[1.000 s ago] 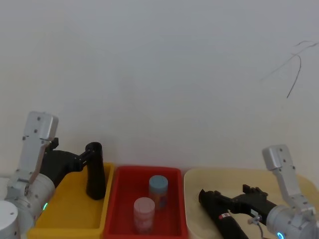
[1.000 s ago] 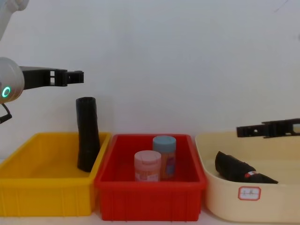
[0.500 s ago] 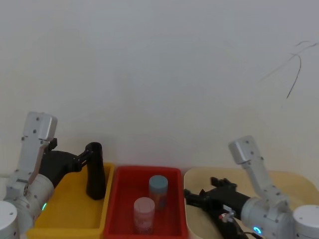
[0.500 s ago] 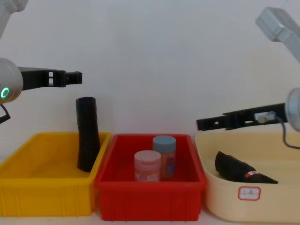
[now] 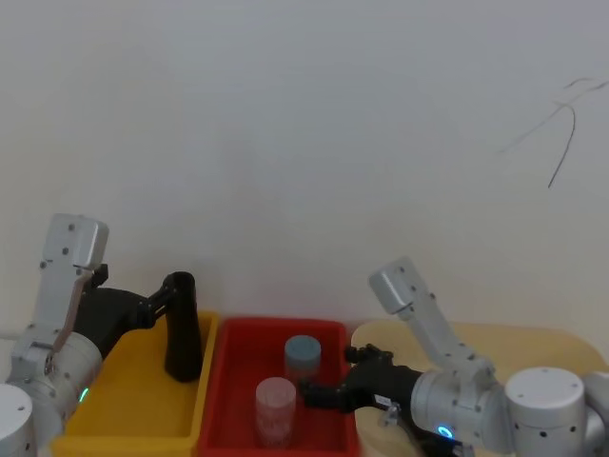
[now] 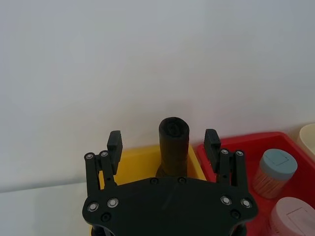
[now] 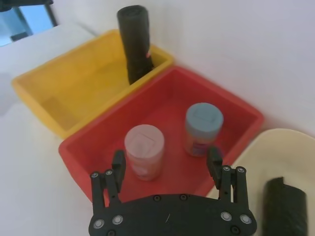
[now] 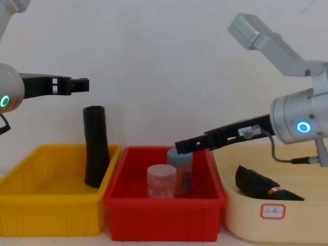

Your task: Pick up the garbage bag with the one hand and transfer it to the other hand.

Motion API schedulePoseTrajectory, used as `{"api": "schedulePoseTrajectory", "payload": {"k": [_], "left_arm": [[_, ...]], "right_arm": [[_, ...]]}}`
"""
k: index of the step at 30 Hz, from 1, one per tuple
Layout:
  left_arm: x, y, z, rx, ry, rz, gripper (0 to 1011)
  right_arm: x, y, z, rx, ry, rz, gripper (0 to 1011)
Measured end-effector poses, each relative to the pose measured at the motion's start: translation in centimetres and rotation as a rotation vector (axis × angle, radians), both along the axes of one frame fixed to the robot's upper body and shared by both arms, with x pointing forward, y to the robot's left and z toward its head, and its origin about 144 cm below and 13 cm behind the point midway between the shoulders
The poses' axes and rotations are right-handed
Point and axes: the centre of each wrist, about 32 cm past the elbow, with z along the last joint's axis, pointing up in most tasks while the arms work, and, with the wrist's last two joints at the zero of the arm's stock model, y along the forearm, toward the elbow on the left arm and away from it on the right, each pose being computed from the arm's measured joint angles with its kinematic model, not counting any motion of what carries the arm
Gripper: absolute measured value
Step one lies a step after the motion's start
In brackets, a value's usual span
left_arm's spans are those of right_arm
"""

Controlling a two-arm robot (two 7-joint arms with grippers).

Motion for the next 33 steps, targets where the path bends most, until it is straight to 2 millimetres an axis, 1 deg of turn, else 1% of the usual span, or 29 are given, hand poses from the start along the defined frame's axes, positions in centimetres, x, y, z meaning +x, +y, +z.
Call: {"api": "schedulePoseTrajectory", "payload": {"k": [11,24,33], "left_arm": [[0.0,0.0,0.0,0.000,0.000,0.000,1001],[0.0,0.0,0.0,0.000,0.000,0.000,1001],[0.0,0.0,0.0,0.000,0.000,0.000,1001]], "right_arm": [[1.8,0.7,-0.3,-0.011,0.049,0.046,1001],[3.6,1.3,-1.4,-0.012,0.090,0.069,1001],[5.0,2.1,-2.2,-0.019,0.109,0.083,1001]]}}
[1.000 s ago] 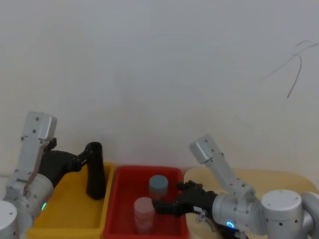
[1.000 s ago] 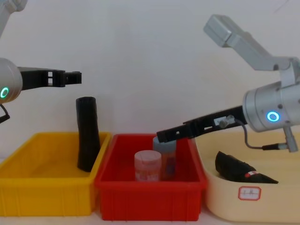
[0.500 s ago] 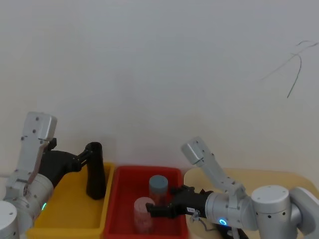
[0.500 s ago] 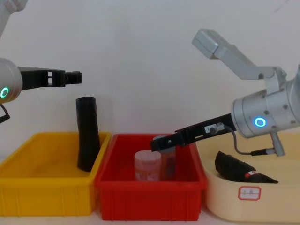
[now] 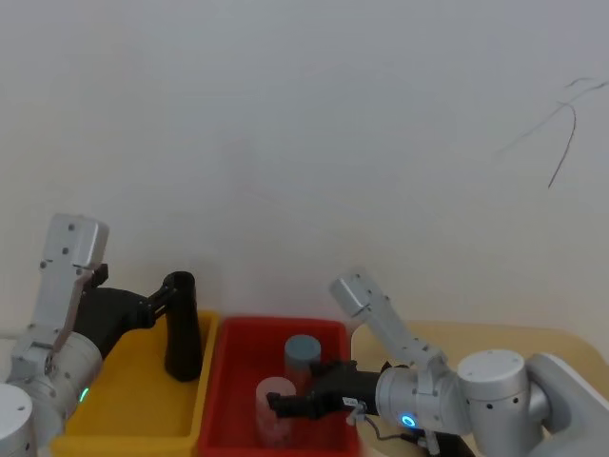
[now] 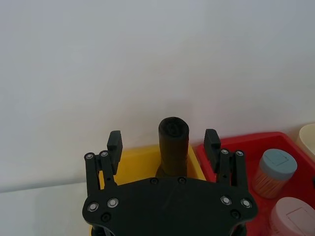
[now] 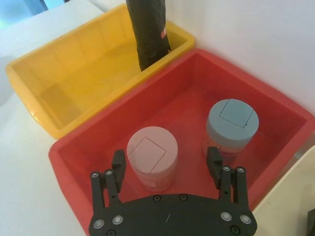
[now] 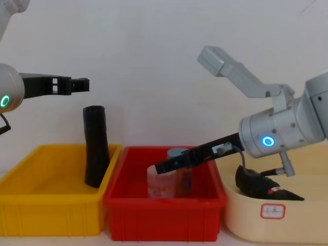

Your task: Pick up the garbage bag with the one hand and transfer it to the other hand.

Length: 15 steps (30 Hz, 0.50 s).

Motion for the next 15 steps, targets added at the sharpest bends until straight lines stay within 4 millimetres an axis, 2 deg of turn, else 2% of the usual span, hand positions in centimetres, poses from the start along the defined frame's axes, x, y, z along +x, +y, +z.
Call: {"api": "schedulePoseTrajectory", "payload": {"k": [15], "left_arm": [[0.0,0.0,0.0,0.000,0.000,0.000,1001]], "right_arm": [[1.6,0.9,-1.1,-0.010,0.022,0.014,1001]]}}
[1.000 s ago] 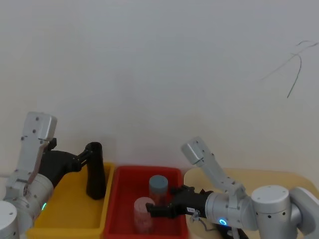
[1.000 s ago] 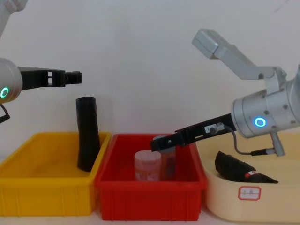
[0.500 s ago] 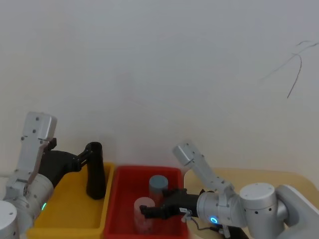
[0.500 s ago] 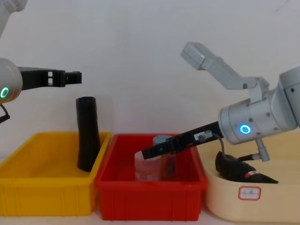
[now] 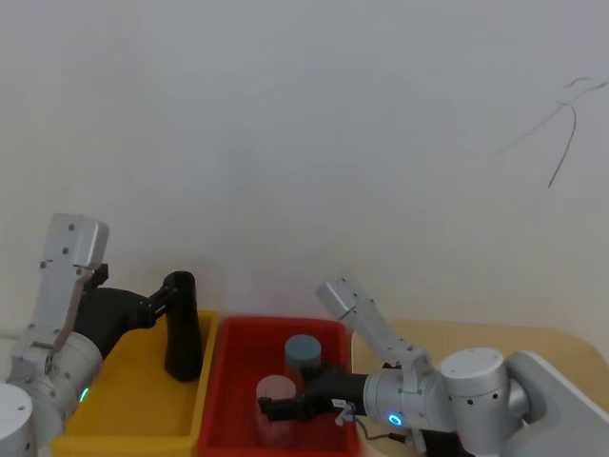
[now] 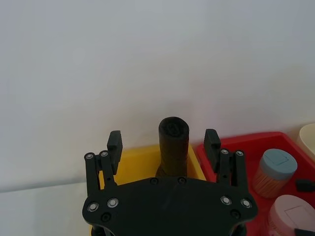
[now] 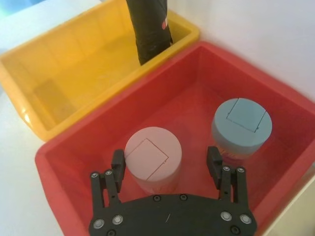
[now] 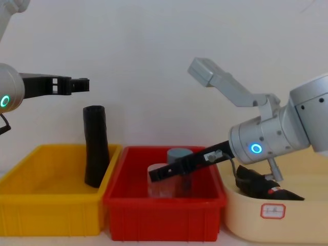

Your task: Pick up the garbage bag with the one hand and transfer it to the other hand.

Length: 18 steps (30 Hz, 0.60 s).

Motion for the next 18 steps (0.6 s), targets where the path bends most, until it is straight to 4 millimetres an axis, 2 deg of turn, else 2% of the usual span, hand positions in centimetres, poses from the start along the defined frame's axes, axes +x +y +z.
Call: {"api": "schedulePoseTrajectory", "payload": {"k": [17,18], "left_arm": [[0.00,0.00,0.00,0.000,0.000,0.000,1001],[0.00,0.00,0.00,0.000,0.000,0.000,1001]], "right_arm": [[0.71,0.40,-0.71,-0.020,0.015,0.014,1001],[0.73,0.42,-0.75,-0.022,0.015,0.016,978]]}}
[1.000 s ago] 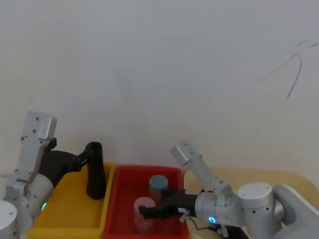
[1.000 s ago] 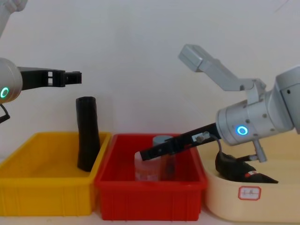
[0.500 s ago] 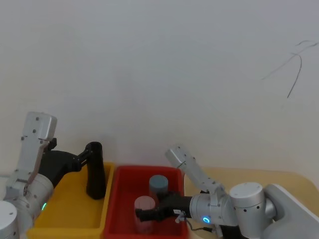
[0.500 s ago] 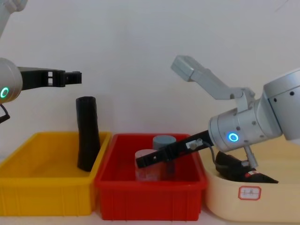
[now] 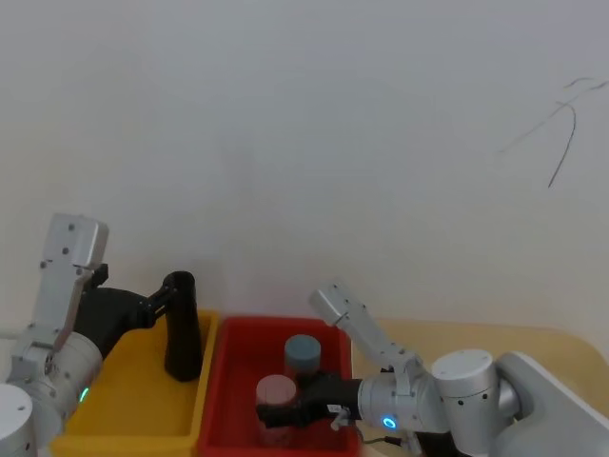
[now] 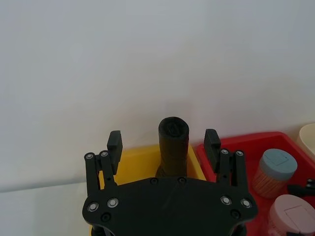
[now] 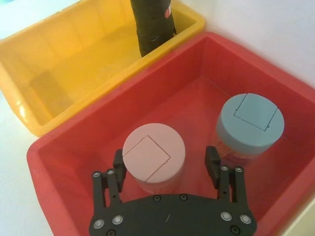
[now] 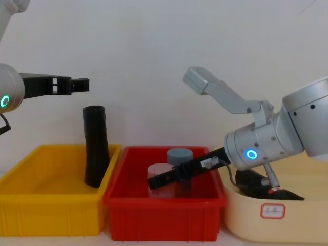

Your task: Pick up the garbage bag with the one hand and transfer it to the other hand.

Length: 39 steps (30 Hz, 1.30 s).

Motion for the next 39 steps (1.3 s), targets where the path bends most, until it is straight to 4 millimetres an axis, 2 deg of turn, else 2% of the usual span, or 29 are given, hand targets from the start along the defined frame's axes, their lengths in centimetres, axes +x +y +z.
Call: {"api": "schedulePoseTrajectory", "payload": {"k": [9,10,13,28,39], "left_arm": [[0.0,0.0,0.0,0.000,0.000,0.000,1001],[0.0,0.0,0.0,0.000,0.000,0.000,1001],[0.0,0.0,0.0,0.000,0.000,0.000,1001],[0.0,0.0,0.0,0.000,0.000,0.000,1001],[0.0,0.0,0.0,0.000,0.000,0.000,1001]], "right_arm": [[0.1,0.1,-0.1,-0.004,0.003,0.002,792],[0.1,0.1,-0.1,-0.005,0.003,0.002,728],[0.1,0.1,-0.1,-0.005,0.003,0.003,667],[0.0,-0.1,0.1,0.010,0.004,-0.005,660],[-1.0,-1.5,1.9,0.055,-0.019,-0.034,660]]}}
